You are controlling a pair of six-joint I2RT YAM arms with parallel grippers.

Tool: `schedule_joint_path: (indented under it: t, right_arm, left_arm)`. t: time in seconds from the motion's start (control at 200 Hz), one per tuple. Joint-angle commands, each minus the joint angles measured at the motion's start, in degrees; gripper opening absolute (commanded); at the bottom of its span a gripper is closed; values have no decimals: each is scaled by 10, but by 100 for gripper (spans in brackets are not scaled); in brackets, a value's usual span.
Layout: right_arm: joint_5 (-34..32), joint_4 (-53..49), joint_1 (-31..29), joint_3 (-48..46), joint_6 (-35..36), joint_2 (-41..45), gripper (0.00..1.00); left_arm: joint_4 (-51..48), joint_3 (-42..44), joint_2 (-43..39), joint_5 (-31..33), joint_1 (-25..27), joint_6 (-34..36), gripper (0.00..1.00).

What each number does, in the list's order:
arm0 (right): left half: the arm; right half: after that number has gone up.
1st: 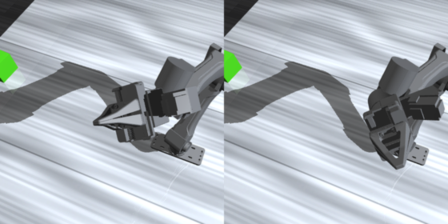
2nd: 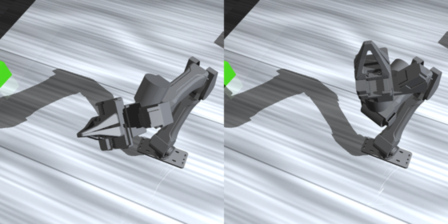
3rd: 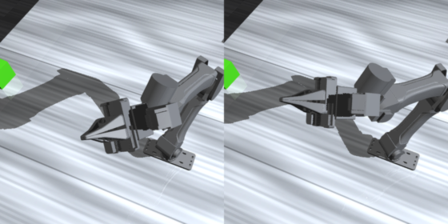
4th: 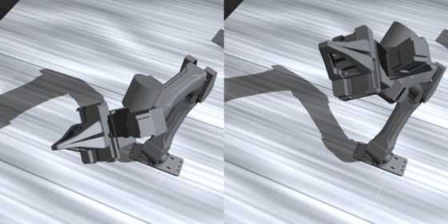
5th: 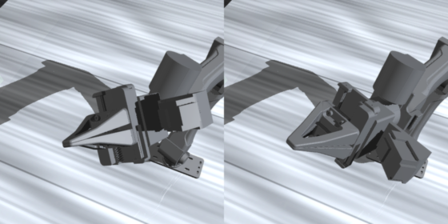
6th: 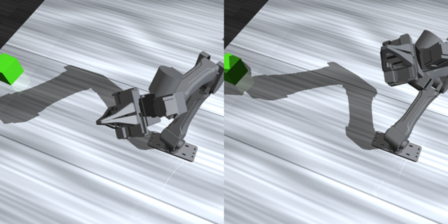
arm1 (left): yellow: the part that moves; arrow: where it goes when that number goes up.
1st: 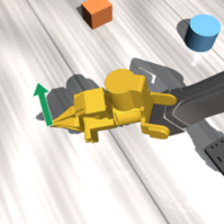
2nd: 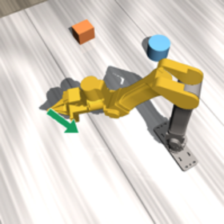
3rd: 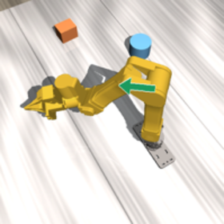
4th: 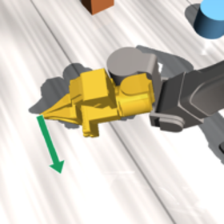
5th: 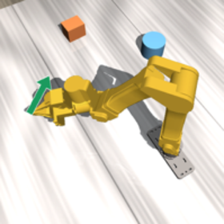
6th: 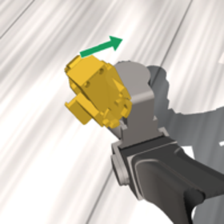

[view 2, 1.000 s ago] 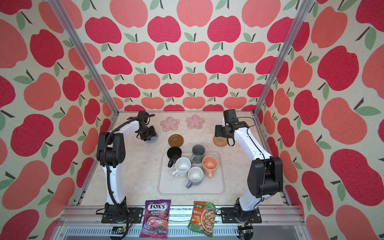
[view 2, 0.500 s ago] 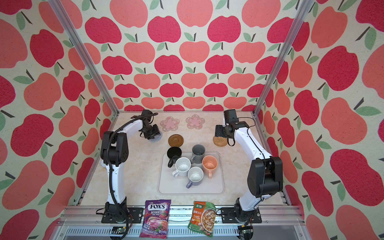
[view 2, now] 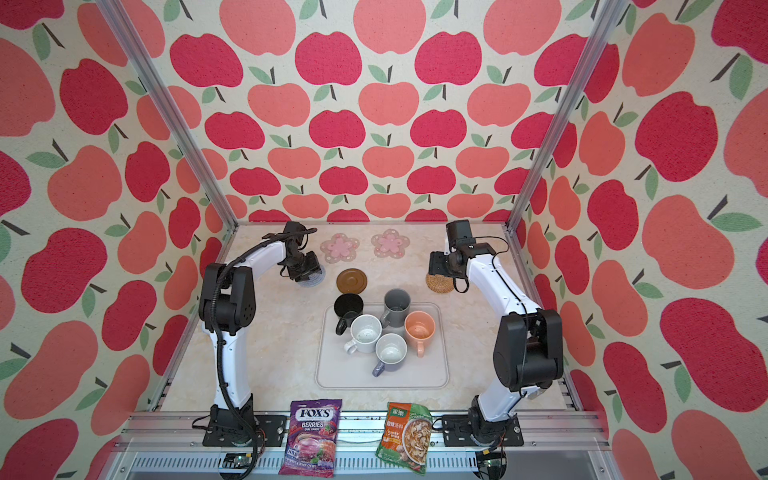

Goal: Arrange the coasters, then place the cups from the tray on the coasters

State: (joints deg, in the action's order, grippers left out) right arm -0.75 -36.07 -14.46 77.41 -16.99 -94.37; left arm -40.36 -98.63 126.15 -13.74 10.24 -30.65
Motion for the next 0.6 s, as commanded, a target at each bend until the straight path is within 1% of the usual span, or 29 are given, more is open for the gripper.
schedule_joint_path:
  t: [0.0, 0.11, 0.2, 0.335, 0.47, 0.595]
  right_arm:
    - [8, -9, 3, -10, -13, -1, 73]
    - [9, -7, 3, -12, -14, -1, 73]
    - [9, -7, 3, -13, -15, -3, 73]
    - [15, -4, 3, -14, -20, -3, 73]
    - [16, -1, 3, -17, -23, -1, 73]
    - [17, 0, 3, -21, -25, -1, 73]
  left_arm:
    - [-60, -6, 2, 19, 8, -13, 56]
    - [-44, -6, -23, 8, 17, -6, 58]
    - [-52, -18, -36, 9, 23, -3, 58]
    - [-65, -37, -41, -1, 36, 7, 58]
    - [-77, -54, -40, 7, 55, 16, 58]
    - [-68, -63, -24, -27, 68, 16, 56]
